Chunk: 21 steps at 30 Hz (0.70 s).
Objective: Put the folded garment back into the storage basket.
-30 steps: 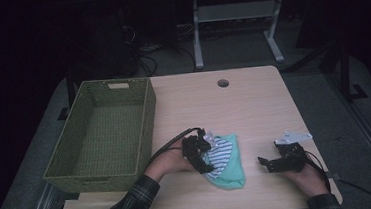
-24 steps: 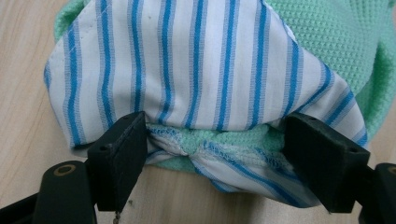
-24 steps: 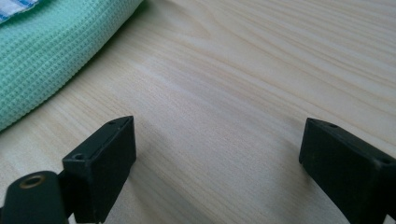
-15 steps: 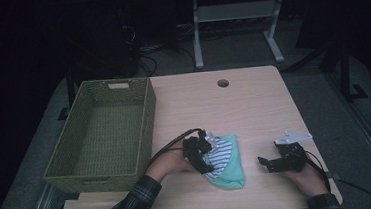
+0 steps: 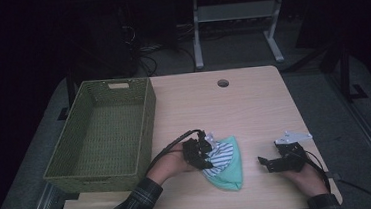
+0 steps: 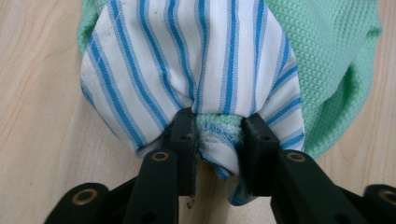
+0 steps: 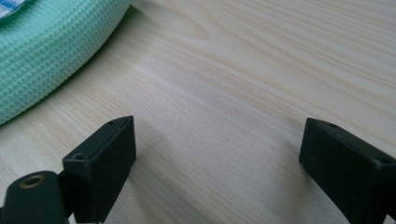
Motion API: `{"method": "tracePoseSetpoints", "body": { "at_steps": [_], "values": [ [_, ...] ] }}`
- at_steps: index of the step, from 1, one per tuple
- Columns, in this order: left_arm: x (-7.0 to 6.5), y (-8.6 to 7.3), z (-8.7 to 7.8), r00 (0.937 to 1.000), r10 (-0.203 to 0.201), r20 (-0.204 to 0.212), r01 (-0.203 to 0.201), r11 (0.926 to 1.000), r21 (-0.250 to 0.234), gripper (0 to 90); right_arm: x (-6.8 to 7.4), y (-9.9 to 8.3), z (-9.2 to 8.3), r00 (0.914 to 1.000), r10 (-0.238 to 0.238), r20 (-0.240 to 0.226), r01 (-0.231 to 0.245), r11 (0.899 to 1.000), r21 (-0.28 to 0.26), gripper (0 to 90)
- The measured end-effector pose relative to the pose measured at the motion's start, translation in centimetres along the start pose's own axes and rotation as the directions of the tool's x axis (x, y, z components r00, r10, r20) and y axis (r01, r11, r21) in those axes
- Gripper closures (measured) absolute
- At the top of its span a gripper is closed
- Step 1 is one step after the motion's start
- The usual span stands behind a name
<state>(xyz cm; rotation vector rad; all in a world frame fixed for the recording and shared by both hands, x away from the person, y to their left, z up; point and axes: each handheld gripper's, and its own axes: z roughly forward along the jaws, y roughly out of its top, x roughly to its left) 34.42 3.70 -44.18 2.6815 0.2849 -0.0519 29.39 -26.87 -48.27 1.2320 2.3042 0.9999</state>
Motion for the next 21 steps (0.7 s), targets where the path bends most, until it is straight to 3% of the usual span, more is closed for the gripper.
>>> {"method": "tracePoseSetpoints", "body": {
  "at_steps": [8,13,21],
  "values": [
    [0.6,0.0,-0.2,0.9976,-0.064,0.028,0.064,0.9978,-0.019,72.5,0.0,0.0,0.0,1.0,0.0,-0.001,0.0,1.0,0.001,10.4],
    [0.6,0.0,-0.8,0.9948,-0.094,0.04,0.096,0.9934,-0.062,72.6,0.0,0.0,0.0,1.0,0.0,-0.001,0.0,1.0,0.002,10.4],
    [0.6,0.5,-2.7,0.994,-0.102,0.04,0.106,0.9888,-0.106,72.5,0.0,0.0,0.0,1.0,-0.001,-0.002,0.001,1.0,0.002,10.4]
  ]
}}
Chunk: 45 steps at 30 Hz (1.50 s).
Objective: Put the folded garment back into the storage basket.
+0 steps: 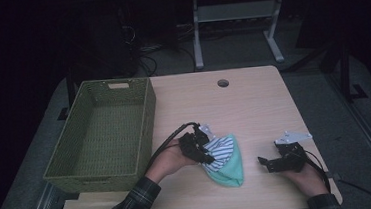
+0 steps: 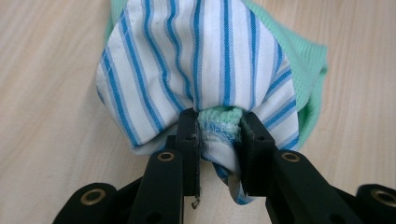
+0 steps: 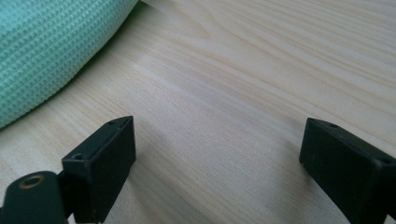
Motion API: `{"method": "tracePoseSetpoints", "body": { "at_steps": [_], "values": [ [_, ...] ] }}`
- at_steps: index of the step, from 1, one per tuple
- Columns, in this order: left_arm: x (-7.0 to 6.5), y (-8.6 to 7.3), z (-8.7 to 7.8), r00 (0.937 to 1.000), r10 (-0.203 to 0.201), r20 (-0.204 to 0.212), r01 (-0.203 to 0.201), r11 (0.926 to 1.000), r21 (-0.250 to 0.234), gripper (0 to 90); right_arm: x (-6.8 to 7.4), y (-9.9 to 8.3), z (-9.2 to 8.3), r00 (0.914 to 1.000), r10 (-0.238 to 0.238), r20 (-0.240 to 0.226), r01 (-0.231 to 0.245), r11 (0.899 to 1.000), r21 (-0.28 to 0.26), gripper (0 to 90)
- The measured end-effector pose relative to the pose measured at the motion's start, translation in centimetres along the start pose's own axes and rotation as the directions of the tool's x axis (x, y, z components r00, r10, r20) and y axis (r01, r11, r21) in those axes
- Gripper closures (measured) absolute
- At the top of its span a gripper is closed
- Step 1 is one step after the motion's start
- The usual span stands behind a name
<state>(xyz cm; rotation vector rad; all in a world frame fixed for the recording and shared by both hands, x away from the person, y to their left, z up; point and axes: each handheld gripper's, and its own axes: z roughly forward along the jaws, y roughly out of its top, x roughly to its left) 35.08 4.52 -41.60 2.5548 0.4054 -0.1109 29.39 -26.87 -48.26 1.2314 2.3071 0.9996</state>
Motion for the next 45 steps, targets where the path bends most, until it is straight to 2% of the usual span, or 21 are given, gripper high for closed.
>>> {"method": "tracePoseSetpoints", "body": {
  "at_steps": [13,22,28,35,42,45],
  "values": [
    [-0.5,1.1,-3.3,0.9996,0.018,-0.021,-0.019,0.9981,-0.059,72.5,0.0,0.0,0.0,1.0,0.001,0.0,-0.001,1.0,0.0,10.4],
    [-0.5,2.2,-5.4,0.9992,0.033,-0.025,-0.035,0.9966,-0.075,72.5,0.1,0.0,0.0,1.0,0.007,0.0,-0.007,1.0,0.003,10.4],
    [-0.6,2.7,-7.4,0.9995,0.006,-0.032,-0.009,0.9946,-0.103,72.5,0.1,0.0,0.0,1.0,0.008,0.001,-0.008,1.0,0.003,10.4],
    [-0.4,3.0,-9.8,0.9991,0.002,-0.041,-0.007,0.9919,-0.127,72.4,0.0,0.0,0.0,1.0,0.005,0.0,-0.005,1.0,0.003,10.4],
    [0.2,2.5,-11.9,0.9981,-0.016,-0.059,0.008,0.9907,-0.136,72.3,0.1,0.0,0.0,1.0,0.008,0.001,-0.008,1.0,0.004,10.2],
    [0.5,2.2,-12.7,0.9974,-0.03,-0.065,0.02,0.9895,-0.143,72.3,0.0,0.0,0.0,0.9999,0.011,0.007,-0.011,1.0,0.008,6.8]
  ]
}}
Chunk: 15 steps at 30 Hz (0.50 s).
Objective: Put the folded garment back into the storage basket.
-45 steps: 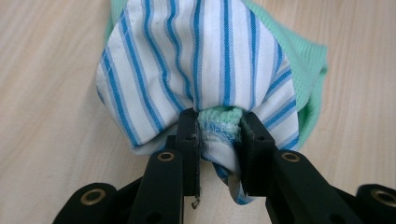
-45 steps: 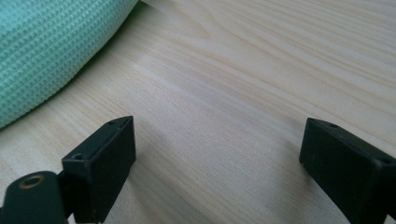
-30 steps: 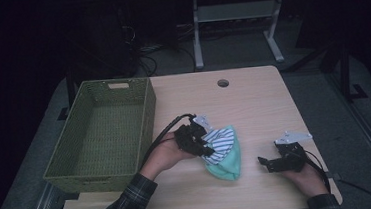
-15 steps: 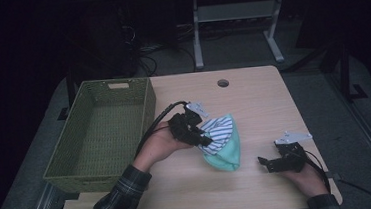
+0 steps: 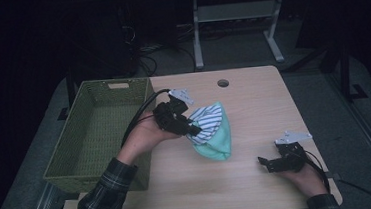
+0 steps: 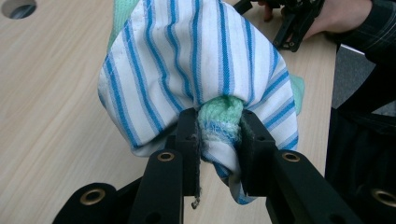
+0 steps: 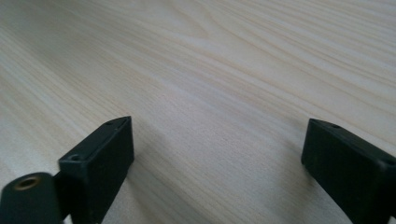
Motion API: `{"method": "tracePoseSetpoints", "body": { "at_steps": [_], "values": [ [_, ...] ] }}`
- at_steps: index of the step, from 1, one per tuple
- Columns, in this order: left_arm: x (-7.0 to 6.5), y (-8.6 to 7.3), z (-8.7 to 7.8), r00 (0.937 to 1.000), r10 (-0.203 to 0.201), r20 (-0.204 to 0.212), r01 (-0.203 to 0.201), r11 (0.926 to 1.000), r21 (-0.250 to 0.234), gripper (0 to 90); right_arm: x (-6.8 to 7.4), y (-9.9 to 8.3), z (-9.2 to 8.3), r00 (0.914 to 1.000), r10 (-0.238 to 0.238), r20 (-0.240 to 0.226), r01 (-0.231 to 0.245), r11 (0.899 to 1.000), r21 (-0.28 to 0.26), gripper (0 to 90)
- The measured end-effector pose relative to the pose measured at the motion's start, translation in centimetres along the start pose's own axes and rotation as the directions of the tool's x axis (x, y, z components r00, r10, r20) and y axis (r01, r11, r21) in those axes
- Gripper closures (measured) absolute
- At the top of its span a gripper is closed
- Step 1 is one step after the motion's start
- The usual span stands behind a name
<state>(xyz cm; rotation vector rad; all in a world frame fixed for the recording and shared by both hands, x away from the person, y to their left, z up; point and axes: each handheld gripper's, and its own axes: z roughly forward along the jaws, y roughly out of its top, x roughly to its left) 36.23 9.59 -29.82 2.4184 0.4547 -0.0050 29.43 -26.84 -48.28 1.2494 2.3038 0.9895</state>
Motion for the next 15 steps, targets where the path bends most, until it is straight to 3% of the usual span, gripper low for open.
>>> {"method": "tracePoseSetpoints", "body": {
  "at_steps": [3,15],
  "values": [
    [0.4,-0.3,-0.9,0.9998,-0.013,-0.014,0.013,0.9999,-0.003,72.3,0.0,0.0,0.1,1.0,0.008,0.006,-0.008,1.0,0.01,2.9],
    [1.8,-1.8,-4.8,0.9948,-0.066,-0.078,0.063,0.9974,-0.035,72.3,0.0,0.1,0.2,0.9998,0.014,0.012,-0.014,1.0,0.018,1.5]
  ]
}}
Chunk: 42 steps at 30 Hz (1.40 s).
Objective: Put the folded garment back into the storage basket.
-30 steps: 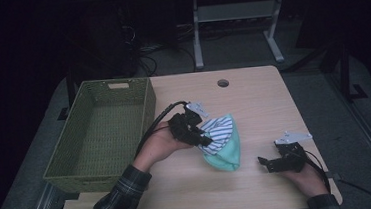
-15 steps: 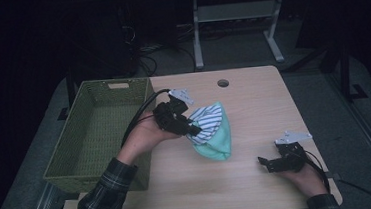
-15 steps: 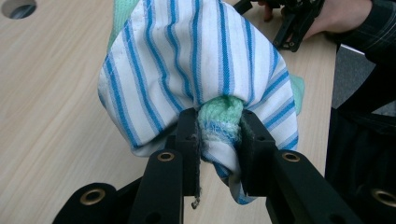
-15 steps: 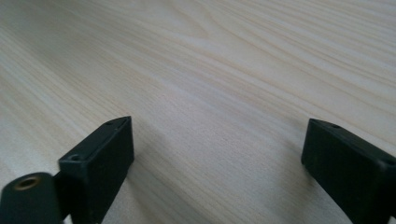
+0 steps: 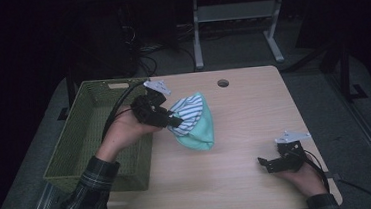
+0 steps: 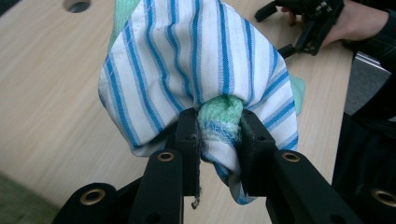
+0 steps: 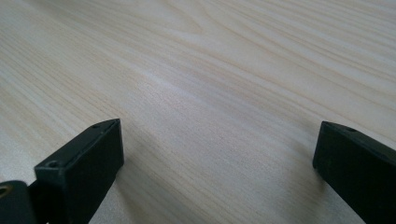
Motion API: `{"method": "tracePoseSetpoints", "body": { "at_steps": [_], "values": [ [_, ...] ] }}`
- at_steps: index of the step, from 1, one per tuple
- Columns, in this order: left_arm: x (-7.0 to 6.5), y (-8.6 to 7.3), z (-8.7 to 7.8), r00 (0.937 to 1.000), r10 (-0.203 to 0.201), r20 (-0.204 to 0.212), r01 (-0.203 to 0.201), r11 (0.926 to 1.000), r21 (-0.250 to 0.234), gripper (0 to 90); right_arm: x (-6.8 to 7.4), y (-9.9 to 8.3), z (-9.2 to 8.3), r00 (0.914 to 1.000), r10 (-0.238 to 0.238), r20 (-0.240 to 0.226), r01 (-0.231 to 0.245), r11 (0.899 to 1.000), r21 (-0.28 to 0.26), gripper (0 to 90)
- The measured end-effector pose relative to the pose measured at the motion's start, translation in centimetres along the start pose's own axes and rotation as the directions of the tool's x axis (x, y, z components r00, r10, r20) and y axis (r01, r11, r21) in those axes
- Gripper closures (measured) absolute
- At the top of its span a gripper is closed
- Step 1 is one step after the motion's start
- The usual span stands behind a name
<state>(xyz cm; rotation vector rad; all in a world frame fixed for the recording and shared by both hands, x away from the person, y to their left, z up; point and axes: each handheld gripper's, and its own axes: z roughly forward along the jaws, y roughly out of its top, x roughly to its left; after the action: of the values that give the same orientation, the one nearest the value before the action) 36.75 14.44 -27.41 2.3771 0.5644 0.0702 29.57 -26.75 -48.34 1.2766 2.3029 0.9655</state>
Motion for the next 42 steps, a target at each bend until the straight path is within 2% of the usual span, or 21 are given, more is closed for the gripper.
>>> {"method": "tracePoseSetpoints", "body": {
  "at_steps": [2,3,4,12,23,33,42],
  "values": [
    [0.5,-0.3,-0.8,0.9999,-0.003,-0.015,0.003,1.0,0.0,72.3,0.0,0.0,0.0,1.0,0.0,0.0,0.0,1.0,0.0,1.5],
    [0.6,-0.6,-1.1,0.9993,-0.028,-0.024,0.027,0.9995,-0.016,72.3,0.0,0.0,0.0,1.0,0.0,0.0,0.0,1.0,0.0,1.5],
    [0.8,-0.8,-1.5,0.9989,-0.034,-0.032,0.034,0.9993,-0.019,72.3,0.0,0.0,0.0,1.0,0.0,0.0,0.0,1.0,0.0,1.5],
    [2.0,-2.2,-3.6,0.9949,-0.069,-0.074,0.067,0.9974,-0.026,72.3,0.0,0.0,0.0,1.0,0.0,0.0,0.0,1.0,0.0,1.6],
    [3.6,-4.2,-6.0,0.9822,-0.132,-0.134,0.125,0.9904,-0.06,72.3,0.0,0.0,0.0,1.0,-0.005,-0.003,0.005,1.0,-0.002,1.6],
    [5.2,-6.7,-8.2,0.9582,-0.21,-0.194,0.193,0.9756,-0.104,72.2,0.0,0.0,0.0,1.0,-0.008,-0.005,0.008,1.0,-0.003,1.6],
    [6.1,-9.4,-9.8,0.9321,-0.278,-0.232,0.251,0.9577,-0.141,72.2,0.0,0.0,0.0,0.9999,-0.011,-0.009,0.011,1.0,-0.006,1.6]
  ]
}}
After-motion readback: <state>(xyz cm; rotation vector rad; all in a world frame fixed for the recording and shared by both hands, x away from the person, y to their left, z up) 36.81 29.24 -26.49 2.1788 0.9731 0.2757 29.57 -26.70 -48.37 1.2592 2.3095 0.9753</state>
